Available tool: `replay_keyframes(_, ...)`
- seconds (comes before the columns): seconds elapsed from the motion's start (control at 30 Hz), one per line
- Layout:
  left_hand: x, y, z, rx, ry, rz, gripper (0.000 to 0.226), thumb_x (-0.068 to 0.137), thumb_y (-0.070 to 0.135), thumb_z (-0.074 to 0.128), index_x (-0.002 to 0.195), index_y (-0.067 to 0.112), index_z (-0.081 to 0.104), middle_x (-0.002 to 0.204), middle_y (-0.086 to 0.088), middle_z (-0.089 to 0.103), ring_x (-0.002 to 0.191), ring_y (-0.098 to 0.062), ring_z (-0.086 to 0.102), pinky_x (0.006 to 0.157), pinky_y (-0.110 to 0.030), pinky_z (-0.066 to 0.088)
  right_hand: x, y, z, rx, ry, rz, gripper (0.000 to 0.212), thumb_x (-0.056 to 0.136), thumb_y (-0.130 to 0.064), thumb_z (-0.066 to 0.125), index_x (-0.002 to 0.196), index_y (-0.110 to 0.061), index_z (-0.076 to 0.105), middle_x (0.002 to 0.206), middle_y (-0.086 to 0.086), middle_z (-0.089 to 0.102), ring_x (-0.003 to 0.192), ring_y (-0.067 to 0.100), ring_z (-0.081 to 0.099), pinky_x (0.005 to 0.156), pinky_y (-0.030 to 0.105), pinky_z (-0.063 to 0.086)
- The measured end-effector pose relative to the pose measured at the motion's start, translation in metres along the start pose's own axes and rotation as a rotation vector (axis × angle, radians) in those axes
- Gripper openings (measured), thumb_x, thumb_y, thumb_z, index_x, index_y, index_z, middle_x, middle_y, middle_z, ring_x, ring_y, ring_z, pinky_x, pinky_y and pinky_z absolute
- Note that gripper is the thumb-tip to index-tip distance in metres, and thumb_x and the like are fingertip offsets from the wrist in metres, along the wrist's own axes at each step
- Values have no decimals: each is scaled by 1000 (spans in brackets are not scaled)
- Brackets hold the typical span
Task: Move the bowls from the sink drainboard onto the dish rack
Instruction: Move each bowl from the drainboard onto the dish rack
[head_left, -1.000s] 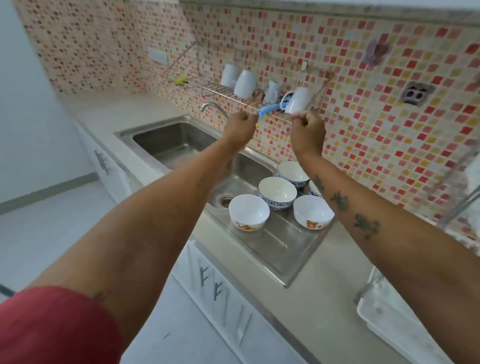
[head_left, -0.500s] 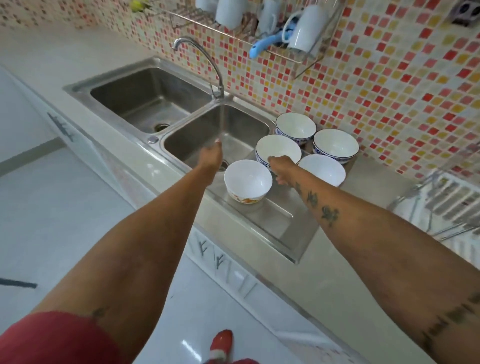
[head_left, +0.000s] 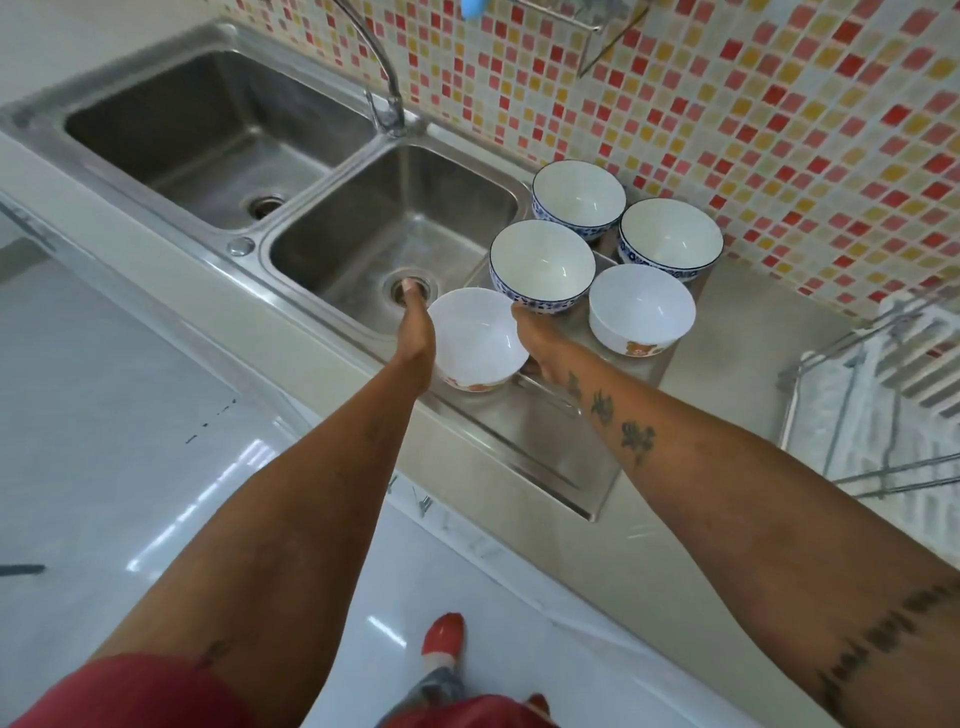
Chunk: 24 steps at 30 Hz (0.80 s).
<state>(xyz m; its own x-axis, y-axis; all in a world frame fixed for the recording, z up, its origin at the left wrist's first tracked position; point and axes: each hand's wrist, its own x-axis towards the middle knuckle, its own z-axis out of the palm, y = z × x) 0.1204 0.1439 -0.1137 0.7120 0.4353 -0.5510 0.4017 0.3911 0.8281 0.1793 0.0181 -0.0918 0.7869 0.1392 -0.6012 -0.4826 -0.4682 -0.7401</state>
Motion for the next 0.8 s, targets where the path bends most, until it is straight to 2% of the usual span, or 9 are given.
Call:
replay_keyframes(0.1,3,-4,1,-71,28,-18,95,77,79,15,136,15,53,127,-16,64,112,-35,63,100,-46,51,14,7,5,-37,-12,-10,51,97,-39,36,137,-9,46,143,13,51,128,31,50,110,46,41)
replay_keyframes(0.2,17,-15,-1,-104,28,-31,108,61,86,18,135,16,54,127,-15,65,112,-36,63,102,-50,49,9,5,6,-22,9,-19,49,99,-35,37,138,-6,46,141,14,52,127,32,51,108,41,42)
replay_keyframes(0.3,25,-20,-2,-92,26,-73,119,47,92,22,134,19,55,126,-14,66,111,-37,64,101,-52,48,12,6,8,-8,9,-18,50,98,-36,38,138,-7,45,142,14,51,127,32,51,109,44,41)
replay_keyframes(0.47,-7,3,-3,-127,44,-118,89,84,79,13,134,18,54,124,-14,67,107,-37,65,92,-46,54,2,1,10,10,53,-73,52,99,-34,35,142,-7,40,145,14,47,130,31,47,107,40,39)
replay_keyframes(0.53,-22,14,-1,-153,25,-115,87,87,76,11,133,17,55,123,-14,67,103,-37,66,87,-42,55,-8,-5,8,13,74,-94,53,98,-34,35,141,-4,41,145,15,47,129,32,48,106,40,39)
replay_keyframes(0.63,-40,36,3,-205,20,-101,77,92,71,11,124,19,58,119,-12,68,99,-33,66,91,-41,53,-26,-17,0,31,115,-136,52,99,-34,34,141,-4,41,144,16,47,128,34,47,105,40,38)
replay_keyframes(0.73,-61,63,14,-250,47,-86,71,95,65,16,140,19,45,133,-7,61,106,-33,61,88,-41,49,-50,-36,-15,61,224,-221,48,100,-30,31,140,-6,43,143,13,48,129,33,45,103,37,37)
replay_keyframes(0.8,-89,86,29,-240,5,-48,57,101,53,23,139,15,43,130,-3,58,109,-30,57,94,-43,45,-73,-48,-28,138,318,-324,45,100,-29,32,136,-8,47,140,13,52,126,32,48,104,39,39)
